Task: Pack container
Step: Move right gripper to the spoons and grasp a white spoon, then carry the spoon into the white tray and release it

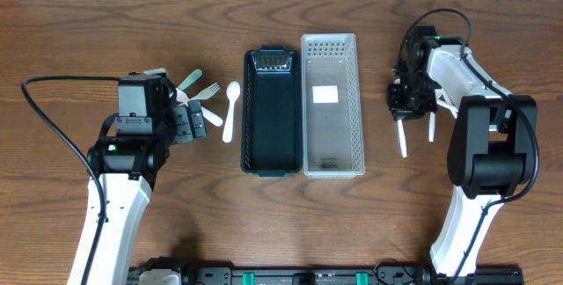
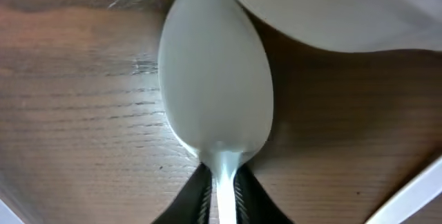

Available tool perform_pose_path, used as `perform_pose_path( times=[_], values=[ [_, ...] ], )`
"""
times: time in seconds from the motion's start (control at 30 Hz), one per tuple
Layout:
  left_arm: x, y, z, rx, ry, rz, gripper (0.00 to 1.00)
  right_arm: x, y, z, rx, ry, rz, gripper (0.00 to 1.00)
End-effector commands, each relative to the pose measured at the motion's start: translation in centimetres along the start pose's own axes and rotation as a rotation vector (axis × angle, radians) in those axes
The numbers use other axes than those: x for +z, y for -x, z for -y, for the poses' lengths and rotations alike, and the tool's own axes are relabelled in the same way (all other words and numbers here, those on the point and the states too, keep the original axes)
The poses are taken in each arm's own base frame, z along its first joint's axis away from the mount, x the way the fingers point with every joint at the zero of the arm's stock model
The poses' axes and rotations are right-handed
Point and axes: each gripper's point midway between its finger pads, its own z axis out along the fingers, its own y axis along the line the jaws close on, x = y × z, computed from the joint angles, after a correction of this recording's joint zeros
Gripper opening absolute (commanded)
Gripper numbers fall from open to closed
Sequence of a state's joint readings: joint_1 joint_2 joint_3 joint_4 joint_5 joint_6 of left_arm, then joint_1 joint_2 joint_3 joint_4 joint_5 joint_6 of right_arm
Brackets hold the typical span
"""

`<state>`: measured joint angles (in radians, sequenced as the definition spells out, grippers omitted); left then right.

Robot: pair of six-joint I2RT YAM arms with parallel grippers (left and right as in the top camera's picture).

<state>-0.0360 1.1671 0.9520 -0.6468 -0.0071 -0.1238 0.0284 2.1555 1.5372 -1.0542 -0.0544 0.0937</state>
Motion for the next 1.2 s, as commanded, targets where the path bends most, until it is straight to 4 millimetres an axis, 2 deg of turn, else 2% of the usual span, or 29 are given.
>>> perform_pose_path(
  times=[0.0, 0.1, 0.17, 0.27, 0.4, 0.47, 0.57, 0.63, 0.7, 0.87, 0.9, 1.0, 1.07, 1.17],
  values=[
    [-0.3, 0.7, -0.1, -0.005, 0.004, 0.017, 0.98, 0.9, -0.3, 0.3, 0.012, -0.025, -0.017, 0.11],
    [-0.3, 0.7, -0.1, -0.005, 0.004, 0.017, 0.98, -0.2, -0.1, 0.3, 0.011, -0.026, -0.014, 0.06],
    [-0.3, 0.7, -0.1, -0.005, 0.004, 0.017, 0.98, -1.9, 0.2, 0.0, 0.010, -0.022, -0.006, 0.02],
    [-0.3, 0.7, -0.1, -0.005, 0.004, 0.017, 0.98, -6.1, 0.5, -1.0, 0.008, -0.008, 0.025, 0.01],
    [-0.3, 0.7, -0.1, -0.005, 0.004, 0.017, 0.98, -13.4, 0.9, -5.0, -0.055, 0.096, 0.156, 0.01],
    [-0.3, 0.7, -0.1, -0.005, 0.004, 0.017, 0.98, -16.3, 0.9, -7.2, -0.086, 0.147, 0.238, 0.01],
    [-0.3, 0.7, -0.1, -0.006, 0.004, 0.017, 0.98, -18.5, 0.7, -9.7, -0.094, 0.173, 0.317, 0.01],
    [-0.3, 0.7, -0.1, -0.005, 0.004, 0.017, 0.98, -18.7, 0.4, -11.2, -0.092, 0.187, 0.326, 0.01],
    [-0.3, 0.7, -0.1, -0.005, 0.004, 0.017, 0.98, -18.1, 0.2, -12.7, -0.091, 0.194, 0.319, 0.01],
    [-0.3, 0.7, -0.1, -0.005, 0.004, 0.017, 0.98, -14.2, 0.0, -16.1, -0.069, 0.199, 0.280, 0.01],
    [-0.3, 0.7, -0.1, -0.005, 0.004, 0.017, 0.98, -13.0, -0.1, -16.9, -0.088, 0.200, 0.270, 0.04],
    [-0.3, 0.7, -0.1, -0.005, 0.004, 0.017, 0.98, -11.2, -0.5, -18.7, -0.132, 0.202, 0.268, 0.18],
    [-0.3, 0.7, -0.1, -0.005, 0.004, 0.017, 0.98, -11.3, -0.4, -19.5, -0.172, 0.202, 0.290, 0.21],
    [-0.3, 0.7, -0.1, -0.005, 0.004, 0.017, 0.98, -14.3, 0.8, -19.3, -0.197, 0.193, 0.385, 0.29]
  ],
)
